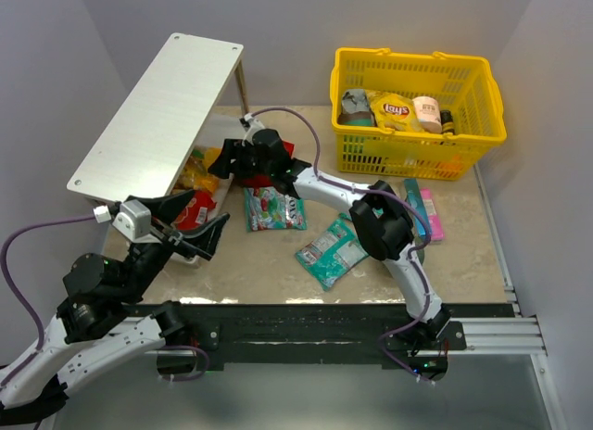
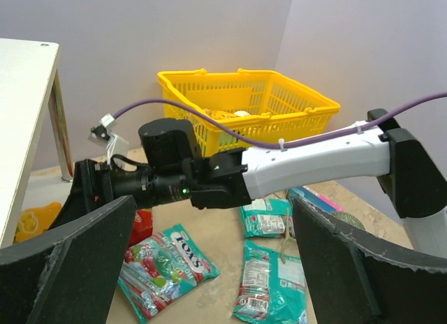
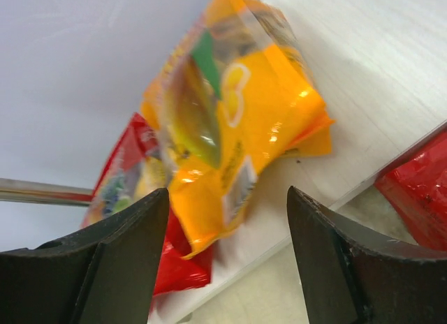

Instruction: Place and organize the candy bags onto the shelf

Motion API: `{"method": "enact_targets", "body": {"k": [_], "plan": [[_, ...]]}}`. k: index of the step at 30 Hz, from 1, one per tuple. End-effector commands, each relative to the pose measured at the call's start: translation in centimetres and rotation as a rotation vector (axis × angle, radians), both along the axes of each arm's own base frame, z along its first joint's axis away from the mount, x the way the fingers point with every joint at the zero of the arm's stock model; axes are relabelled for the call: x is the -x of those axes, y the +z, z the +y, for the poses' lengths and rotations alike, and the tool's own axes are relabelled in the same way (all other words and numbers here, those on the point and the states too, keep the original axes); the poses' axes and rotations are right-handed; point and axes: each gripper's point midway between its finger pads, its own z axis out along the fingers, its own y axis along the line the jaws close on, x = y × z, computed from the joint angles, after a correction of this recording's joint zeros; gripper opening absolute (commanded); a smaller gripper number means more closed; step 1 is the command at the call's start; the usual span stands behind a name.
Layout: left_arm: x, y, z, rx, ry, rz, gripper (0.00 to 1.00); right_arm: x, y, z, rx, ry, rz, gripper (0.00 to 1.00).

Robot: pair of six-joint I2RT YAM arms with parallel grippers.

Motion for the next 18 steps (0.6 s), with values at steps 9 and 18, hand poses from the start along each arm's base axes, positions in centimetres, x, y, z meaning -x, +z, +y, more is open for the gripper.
{"method": "enact_targets", "body": {"k": [9,18], "plan": [[-0.1,0.4,0.5,0.011,0.019,-0.023,0.99,-0.4,1.8,-1.4,0.007,-0.047,-0.036,0.65],[-0.3,0.1,0.3,0.003,0.022,-0.015,1.0,-3.1,-1.8,-0.3,0.035,-0.099,-0.005,0.29]]}}
